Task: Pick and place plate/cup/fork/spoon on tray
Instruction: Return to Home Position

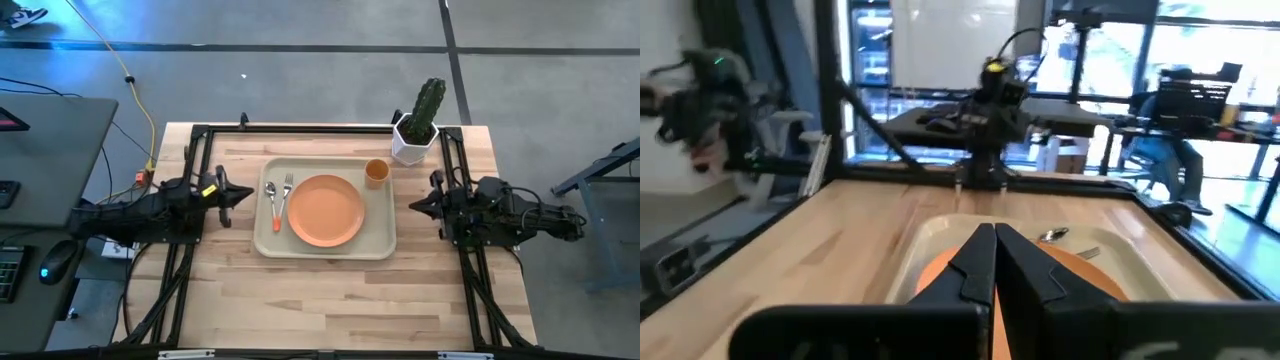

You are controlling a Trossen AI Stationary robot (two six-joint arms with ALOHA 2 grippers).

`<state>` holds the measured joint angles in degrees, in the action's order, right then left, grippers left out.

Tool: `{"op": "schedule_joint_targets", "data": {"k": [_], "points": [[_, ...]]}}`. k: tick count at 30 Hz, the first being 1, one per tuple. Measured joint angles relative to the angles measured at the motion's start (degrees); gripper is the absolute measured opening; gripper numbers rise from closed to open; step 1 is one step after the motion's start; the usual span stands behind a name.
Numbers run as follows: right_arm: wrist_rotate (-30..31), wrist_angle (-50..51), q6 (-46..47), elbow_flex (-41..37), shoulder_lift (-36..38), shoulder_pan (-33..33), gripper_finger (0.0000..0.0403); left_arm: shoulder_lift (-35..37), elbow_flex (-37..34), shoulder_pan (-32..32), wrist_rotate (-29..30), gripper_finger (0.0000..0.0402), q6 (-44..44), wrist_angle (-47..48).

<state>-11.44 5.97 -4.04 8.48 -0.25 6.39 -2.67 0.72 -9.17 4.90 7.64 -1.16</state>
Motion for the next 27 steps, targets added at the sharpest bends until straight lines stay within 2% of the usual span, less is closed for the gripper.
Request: {"op": "schedule_joint_targets", "data": {"k": [4, 9, 12, 17, 20, 27], "points": [[1.35, -1.33, 2.77, -0.01, 0.00, 0.00, 0.0000, -5.31, -0.03, 0.02, 0.10, 0.0000, 0.90, 0.02], [-1.28, -0.86, 3.57, -0.01, 0.00, 0.00, 0.0000, -11.00, -0.03, 0.04, -0.37, 0.0000, -2.18, -0.65], [-1.64, -0.12, 2.64, -0.01, 0.00, -0.01, 0.0000, -10.59, -0.01, 0.04, -0.41, 0.0000, -1.91, -4.29], [-1.69, 1.64, 1.62, -0.01, 0.00, 0.00, 0.0000, -10.17, 0.01, 0.06, -0.72, 0.0000, -1.73, -3.83], [-2.34, 1.91, 1.40, -0.01, 0.00, 0.00, 0.0000, -9.96, 0.01, 0.06, -1.35, 0.0000, -1.77, -6.74], [-2.63, 2.00, -1.26, -0.01, 0.00, -0.02, 0.0000, -5.42, 0.01, 0.06, -1.69, 0.0000, -3.30, -7.83]]}}
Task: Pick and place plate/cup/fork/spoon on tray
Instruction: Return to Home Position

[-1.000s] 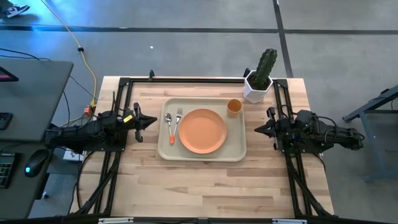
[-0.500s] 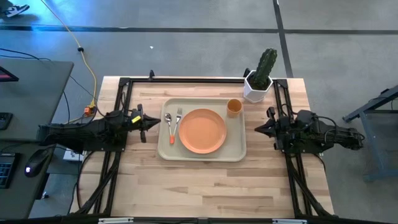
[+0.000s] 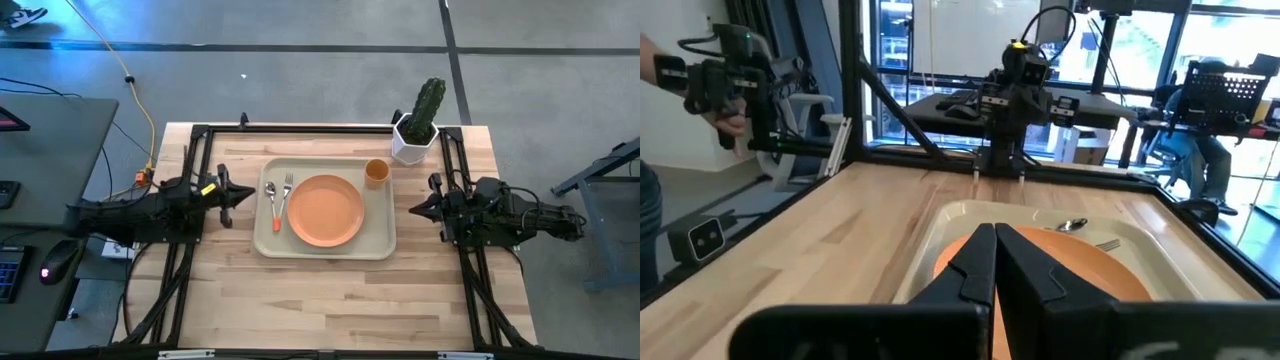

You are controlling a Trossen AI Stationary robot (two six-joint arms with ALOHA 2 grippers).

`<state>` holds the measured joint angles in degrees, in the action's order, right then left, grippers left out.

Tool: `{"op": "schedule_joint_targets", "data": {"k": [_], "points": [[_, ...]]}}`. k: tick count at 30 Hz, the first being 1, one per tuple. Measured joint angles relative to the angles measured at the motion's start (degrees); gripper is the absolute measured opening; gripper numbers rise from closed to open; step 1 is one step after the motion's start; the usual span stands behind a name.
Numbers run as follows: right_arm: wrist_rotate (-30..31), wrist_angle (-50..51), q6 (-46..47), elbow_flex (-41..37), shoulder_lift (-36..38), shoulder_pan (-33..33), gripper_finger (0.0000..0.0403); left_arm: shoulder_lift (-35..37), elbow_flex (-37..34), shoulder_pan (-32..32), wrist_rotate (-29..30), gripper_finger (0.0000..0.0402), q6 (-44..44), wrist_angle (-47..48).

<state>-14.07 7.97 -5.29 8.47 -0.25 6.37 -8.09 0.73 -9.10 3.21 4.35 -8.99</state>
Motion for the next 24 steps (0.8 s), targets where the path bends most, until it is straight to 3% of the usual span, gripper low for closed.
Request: {"op": "schedule_joint_targets", "data": {"k": [7, 11, 18, 24], "points": [[0.41, -0.58, 0.15, -0.18, -0.02, 0.00, 0.0000, 6.23, -0.06, -1.41, 1.28, 0.0000, -0.03, 1.88], [-0.04, -17.73, 5.28, -7.77, -0.10, -0.02, 0.0000, 7.66, -0.03, -2.93, 1.29, 0.0000, 0.09, 1.76], [-3.75, -15.71, 6.70, -7.15, -0.38, -0.42, 0.0000, 7.86, -0.04, -5.42, 1.17, 0.0000, 0.09, -0.04], [-5.81, -15.56, 7.04, -7.89, -0.48, -0.42, 0.0000, 7.85, -0.04, -6.68, -2.77, 0.0000, 2.82, 2.97]]}}
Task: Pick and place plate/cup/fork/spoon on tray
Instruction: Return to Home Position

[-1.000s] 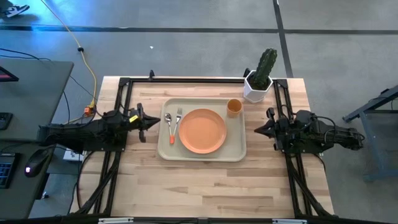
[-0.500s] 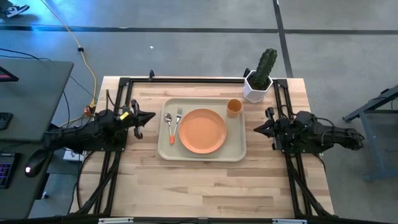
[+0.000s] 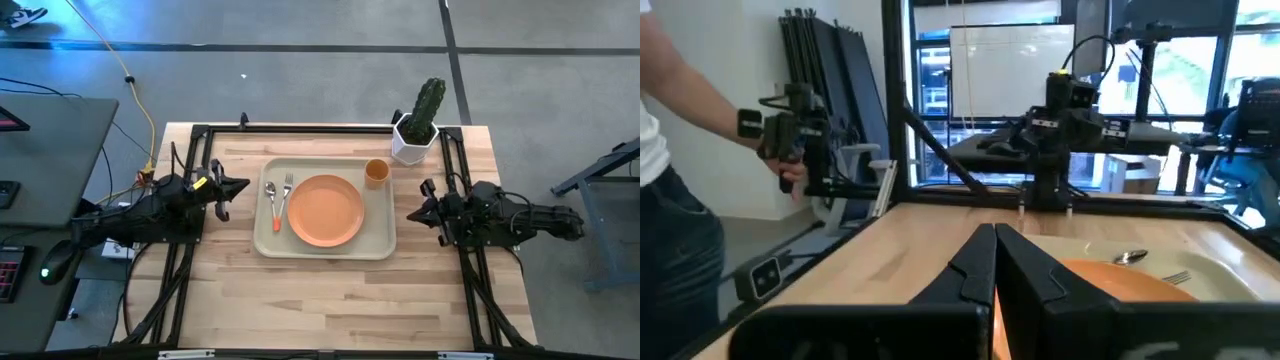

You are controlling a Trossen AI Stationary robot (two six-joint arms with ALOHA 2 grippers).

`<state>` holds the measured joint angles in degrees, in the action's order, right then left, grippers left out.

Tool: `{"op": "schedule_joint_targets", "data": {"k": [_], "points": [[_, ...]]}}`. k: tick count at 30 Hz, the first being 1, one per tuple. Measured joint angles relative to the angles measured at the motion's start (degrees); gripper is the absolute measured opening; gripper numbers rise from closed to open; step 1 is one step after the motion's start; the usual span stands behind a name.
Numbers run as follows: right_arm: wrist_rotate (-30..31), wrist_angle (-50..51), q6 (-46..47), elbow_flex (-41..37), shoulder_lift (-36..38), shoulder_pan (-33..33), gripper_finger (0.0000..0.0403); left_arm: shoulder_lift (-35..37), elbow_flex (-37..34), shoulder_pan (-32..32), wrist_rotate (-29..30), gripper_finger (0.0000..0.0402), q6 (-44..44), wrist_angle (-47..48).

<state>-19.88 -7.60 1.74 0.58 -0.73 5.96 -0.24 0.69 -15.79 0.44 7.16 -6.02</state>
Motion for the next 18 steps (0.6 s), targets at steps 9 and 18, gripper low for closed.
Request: {"op": "schedule_joint_targets", "data": {"k": [9, 18], "points": [[9.09, 4.91, 3.78, 0.00, 0.00, 0.44, 0.0000, -0.01, 0.00, -0.05, -0.45, 0.0000, -2.87, 1.69], [10.39, 5.20, 5.53, -0.02, -0.28, 0.44, 0.0000, -0.01, 0.00, 0.06, -0.71, 0.0000, -0.03, 1.73]]}}
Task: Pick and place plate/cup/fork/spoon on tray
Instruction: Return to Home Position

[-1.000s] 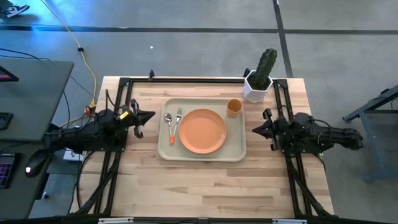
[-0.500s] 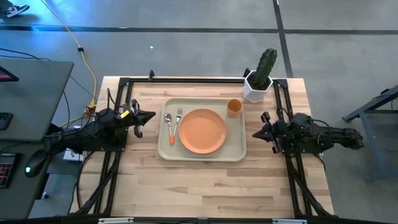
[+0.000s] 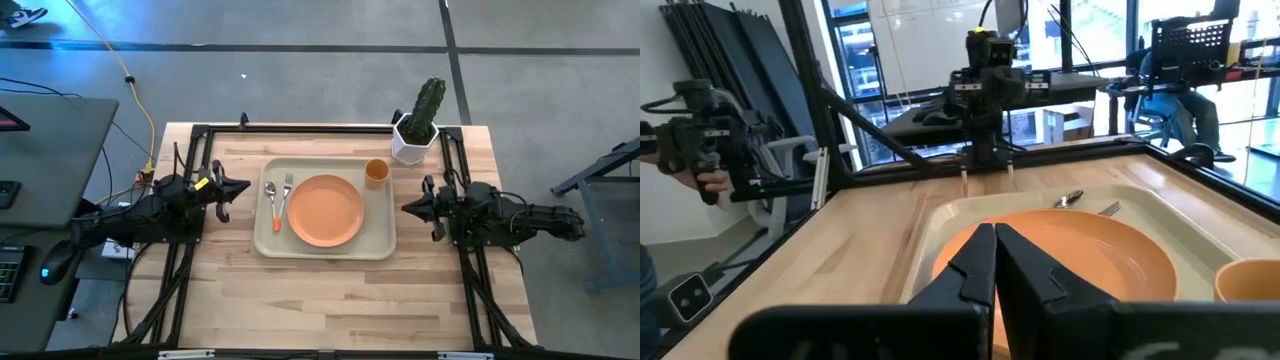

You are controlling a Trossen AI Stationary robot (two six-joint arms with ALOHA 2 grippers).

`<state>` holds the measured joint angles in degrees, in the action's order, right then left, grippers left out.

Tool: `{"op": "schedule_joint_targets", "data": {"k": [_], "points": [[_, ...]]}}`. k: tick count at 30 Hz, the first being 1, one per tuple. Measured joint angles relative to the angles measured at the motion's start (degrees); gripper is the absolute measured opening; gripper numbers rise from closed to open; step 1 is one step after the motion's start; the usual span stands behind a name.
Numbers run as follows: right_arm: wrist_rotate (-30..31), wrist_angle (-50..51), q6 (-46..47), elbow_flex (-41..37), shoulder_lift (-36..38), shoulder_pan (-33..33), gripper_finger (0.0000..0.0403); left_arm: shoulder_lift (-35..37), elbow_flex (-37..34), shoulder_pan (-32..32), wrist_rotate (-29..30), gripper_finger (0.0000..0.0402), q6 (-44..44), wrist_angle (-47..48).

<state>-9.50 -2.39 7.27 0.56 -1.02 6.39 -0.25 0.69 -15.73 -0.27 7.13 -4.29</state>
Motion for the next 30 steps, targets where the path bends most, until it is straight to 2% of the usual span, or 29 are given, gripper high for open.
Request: {"op": "schedule_joint_targets", "data": {"k": [3, 8, 15, 20, 24, 30], "points": [[1.27, 0.18, -0.61, 0.00, -0.24, 0.00, 0.0000, 0.00, 0.09, 0.00, -2.97, 0.0000, -2.29, 3.19], [1.53, 0.26, -0.96, 0.00, -0.26, 0.00, 0.0000, -2.15, 0.04, 0.02, -4.55, 0.0000, -1.92, 2.54], [2.47, 0.46, 0.26, 0.00, -0.26, 0.00, 0.0000, -1.92, 0.09, 0.09, -4.94, 0.0000, -3.82, -6.69], [2.47, 0.46, 0.26, -0.02, -0.26, 0.00, 0.0000, -2.60, 0.09, 2.02, -8.48, 0.0000, -3.51, -1.99], [2.47, 0.47, 0.26, -0.02, -0.26, 0.00, 0.0000, -2.86, 0.04, 3.19, -7.55, 0.0000, -7.21, -1.17], [2.47, 0.46, 0.24, -0.04, -0.26, 0.00, 0.0000, -2.90, 0.04, 3.06, -5.38, 0.0001, -4.52, -1.48]]}}
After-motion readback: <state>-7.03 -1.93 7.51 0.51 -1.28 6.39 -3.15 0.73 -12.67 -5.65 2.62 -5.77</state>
